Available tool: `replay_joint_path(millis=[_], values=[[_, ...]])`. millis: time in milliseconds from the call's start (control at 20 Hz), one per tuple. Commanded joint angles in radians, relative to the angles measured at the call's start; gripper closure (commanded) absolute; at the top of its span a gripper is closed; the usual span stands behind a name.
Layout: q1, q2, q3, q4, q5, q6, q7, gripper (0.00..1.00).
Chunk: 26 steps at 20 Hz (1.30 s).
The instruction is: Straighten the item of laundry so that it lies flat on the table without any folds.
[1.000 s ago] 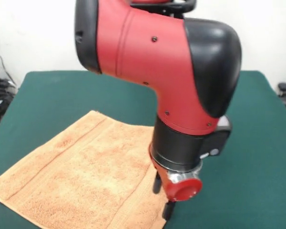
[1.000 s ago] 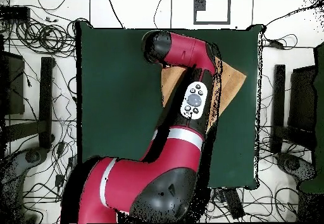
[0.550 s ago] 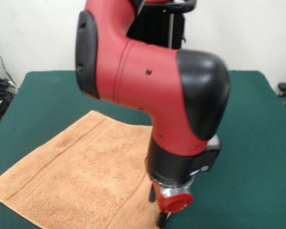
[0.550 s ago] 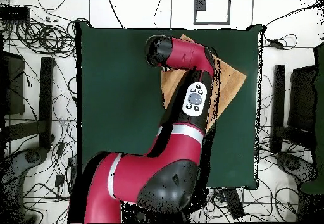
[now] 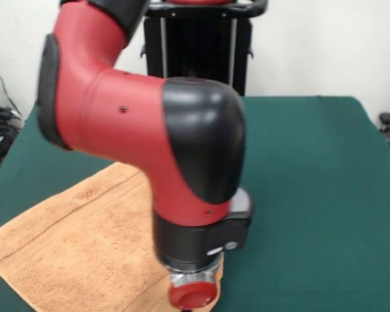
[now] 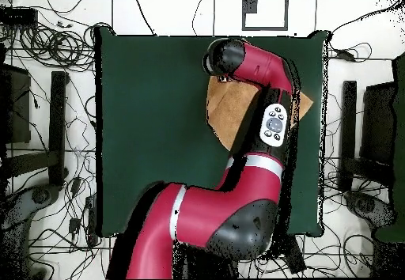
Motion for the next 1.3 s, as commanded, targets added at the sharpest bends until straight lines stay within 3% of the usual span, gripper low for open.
replay_joint_path(millis=[50,500,950,1000,1300], values=[[-0.066,0.094,0.196,0.046,-0.077,-0.086,-0.338,0.0],[-0.064,0.12,0.175,0.001,-0.127,-0.098,-0.29,0.0],[-0.067,0.162,0.145,-0.071,-0.172,-0.032,-0.283,0.0],[-0.063,0.164,0.133,-0.078,-0.189,-0.032,-0.282,1.0],[-0.052,0.167,0.11,-0.087,-0.211,-0.026,-0.208,1.0]])
